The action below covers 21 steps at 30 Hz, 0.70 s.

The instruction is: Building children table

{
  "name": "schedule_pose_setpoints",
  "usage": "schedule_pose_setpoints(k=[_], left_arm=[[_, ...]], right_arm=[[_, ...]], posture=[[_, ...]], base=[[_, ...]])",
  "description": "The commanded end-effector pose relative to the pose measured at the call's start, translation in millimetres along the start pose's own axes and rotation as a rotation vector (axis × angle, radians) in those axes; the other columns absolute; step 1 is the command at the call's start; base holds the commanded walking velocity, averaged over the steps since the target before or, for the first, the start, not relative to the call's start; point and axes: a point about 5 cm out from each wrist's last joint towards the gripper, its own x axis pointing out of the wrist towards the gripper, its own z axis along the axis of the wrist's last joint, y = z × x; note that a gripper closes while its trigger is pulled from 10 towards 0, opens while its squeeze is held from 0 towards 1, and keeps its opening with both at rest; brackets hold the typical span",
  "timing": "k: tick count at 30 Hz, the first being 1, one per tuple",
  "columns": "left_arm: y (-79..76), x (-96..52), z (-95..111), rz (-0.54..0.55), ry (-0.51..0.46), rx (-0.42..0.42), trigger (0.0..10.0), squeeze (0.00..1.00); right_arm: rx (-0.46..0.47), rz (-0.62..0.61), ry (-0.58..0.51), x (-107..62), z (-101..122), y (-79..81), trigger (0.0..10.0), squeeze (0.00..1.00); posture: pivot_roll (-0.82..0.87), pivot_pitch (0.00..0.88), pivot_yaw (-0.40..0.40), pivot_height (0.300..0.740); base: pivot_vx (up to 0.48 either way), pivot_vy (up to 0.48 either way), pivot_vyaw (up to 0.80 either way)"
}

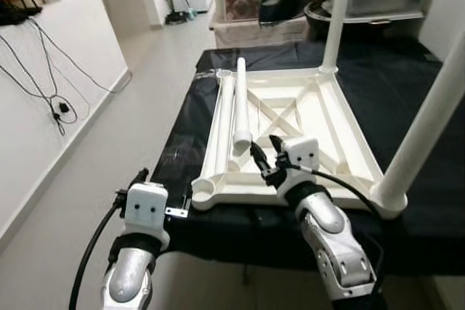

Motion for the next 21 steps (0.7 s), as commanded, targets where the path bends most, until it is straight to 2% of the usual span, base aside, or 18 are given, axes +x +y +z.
schedule_pose_setpoints(k=[1,5,10,14,17,21], left_arm=[[-6.3,-4.4,-5,0.005,0.033,-0.023,10.0,0.00],[-13.4,-14.3,-12,-0.001,0.085,-0.058,10.0,0.00],[-17.3,-18.4,-16,0.002,0.114,-0.075,10.0,0.00],[-21.0,-19.3,-19,-0.009,0.123,-0.081,10.0,0.00],[-23.5,-19.4,-21,-0.023,0.129,-0.082,10.0,0.00],[-25.1,-19.4,-23,-0.029,0.139,-0.094,10.0,0.00]], right_arm=[[-0.012,0.035,-0.015,-2.7,1,7.6,10.0,0.00],[-0.021,0.056,0.018,-13.3,-11,12.3,10.0,0.00],[-0.026,0.064,0.051,-19.6,-19,14.1,10.0,0.00],[-0.029,0.059,0.067,-21.0,-24,14.4,10.0,0.00],[-0.026,0.048,0.070,-21.4,-26,13.8,10.0,0.00],[-0.031,0.034,0.080,-21.8,-29,11.7,10.0,0.00]], posture=[[-0.06,0.000,0.059,0.740],[-0.04,0.000,0.058,0.740],[-0.04,0.000,0.055,0.740],[-0.05,0.000,0.055,0.740],[-0.04,0.000,0.052,0.740],[-0.04,0.000,0.049,0.740]], base=[[0.000,0.000,0.00],[0.000,0.000,0.00],[0.000,0.000,0.00],[0.000,0.000,-0.80],[0.000,0.415,-0.79],[0.000,0.472,0.00]])
